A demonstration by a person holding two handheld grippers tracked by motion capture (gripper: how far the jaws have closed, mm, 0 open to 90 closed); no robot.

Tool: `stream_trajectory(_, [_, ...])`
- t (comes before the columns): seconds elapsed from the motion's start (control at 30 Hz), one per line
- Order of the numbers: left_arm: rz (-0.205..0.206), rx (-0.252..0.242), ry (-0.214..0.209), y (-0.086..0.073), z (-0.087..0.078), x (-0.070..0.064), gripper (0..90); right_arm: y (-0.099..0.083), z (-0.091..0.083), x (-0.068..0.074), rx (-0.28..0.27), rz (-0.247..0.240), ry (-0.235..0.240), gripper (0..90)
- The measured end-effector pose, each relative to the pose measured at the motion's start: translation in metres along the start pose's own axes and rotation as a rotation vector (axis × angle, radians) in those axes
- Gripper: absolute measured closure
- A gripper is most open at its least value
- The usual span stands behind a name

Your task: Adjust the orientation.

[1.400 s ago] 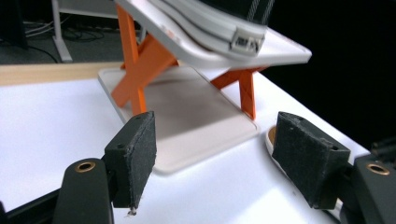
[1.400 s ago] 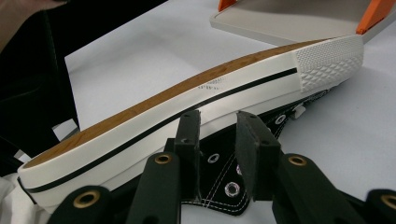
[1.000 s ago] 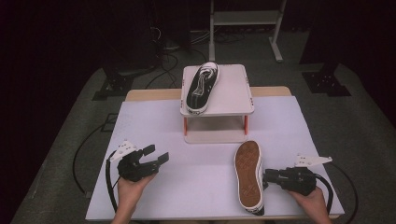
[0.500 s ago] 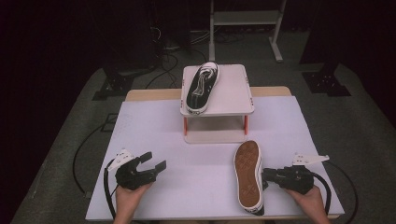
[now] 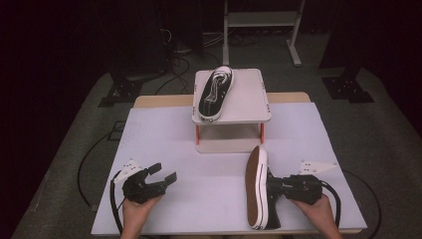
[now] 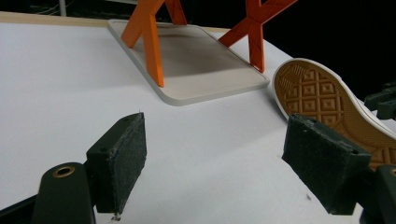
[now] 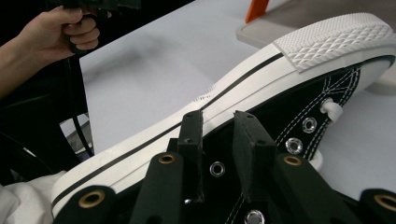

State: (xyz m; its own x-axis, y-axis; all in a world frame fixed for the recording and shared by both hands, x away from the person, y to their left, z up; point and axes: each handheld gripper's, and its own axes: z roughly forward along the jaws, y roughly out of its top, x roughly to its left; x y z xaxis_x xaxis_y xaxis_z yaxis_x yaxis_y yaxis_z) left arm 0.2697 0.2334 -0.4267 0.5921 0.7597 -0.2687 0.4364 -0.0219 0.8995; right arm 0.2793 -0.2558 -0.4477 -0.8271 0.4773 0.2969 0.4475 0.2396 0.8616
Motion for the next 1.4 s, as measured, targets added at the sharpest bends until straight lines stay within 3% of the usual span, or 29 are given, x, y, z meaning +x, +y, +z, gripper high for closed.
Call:
stream_trajectory(0.43, [-0.018, -0.005, -0.008, -0.002, -0.003, 0.005, 20.8, 0.03, 0.043, 0.03, 0.02, -0.097, 0.005, 73.9])
stream_trajectory(0.73, [-0.028, -0.011, -0.007, -0.002, -0.006, 0.009, 20.8, 0.04, 0.086, 0.049, 0.086, -0.145, 0.001, 69.0])
stream_trajectory(0.8, [-0.034, -0.01, -0.006, -0.002, -0.007, 0.01, 20.8, 0.04, 0.089, 0.05, 0.087, -0.145, -0.002, 68.5])
stream_trajectory(0.97, [-0.035, -0.015, -0.006, -0.002, -0.008, 0.01, 20.6, 0.04, 0.09, 0.059, 0.061, -0.114, -0.013, 56.4])
stream_trajectory(1.0, [-0.034, -0.012, -0.006, -0.002, -0.008, 0.01, 20.5, 0.04, 0.088, 0.064, 0.053, -0.106, -0.054, 52.2])
stream_trajectory(1.07, [-0.037, -0.01, -0.006, -0.002, -0.007, 0.01, 20.6, 0.04, 0.087, 0.065, 0.052, -0.104, -0.068, 50.2])
stream_trajectory(1.1, [-0.036, -0.009, -0.005, -0.002, -0.007, 0.01, 20.5, 0.039, 0.085, 0.067, 0.049, -0.1, -0.099, 46.8])
stream_trajectory(1.13, [-0.036, -0.008, -0.008, -0.002, -0.007, 0.01, 20.4, 0.038, 0.082, 0.069, 0.039, -0.096, -0.138, 46.3])
stream_trajectory(1.23, [-0.034, -0.009, -0.007, -0.003, -0.006, 0.01, 20.4, 0.036, 0.079, 0.069, 0.021, -0.077, -0.157, 47.6])
stream_trajectory(1.4, [-0.041, -0.01, -0.007, -0.003, -0.007, 0.011, 20.1, 0.032, 0.084, 0.063, 0.072, -0.02, -0.19, 52.8])
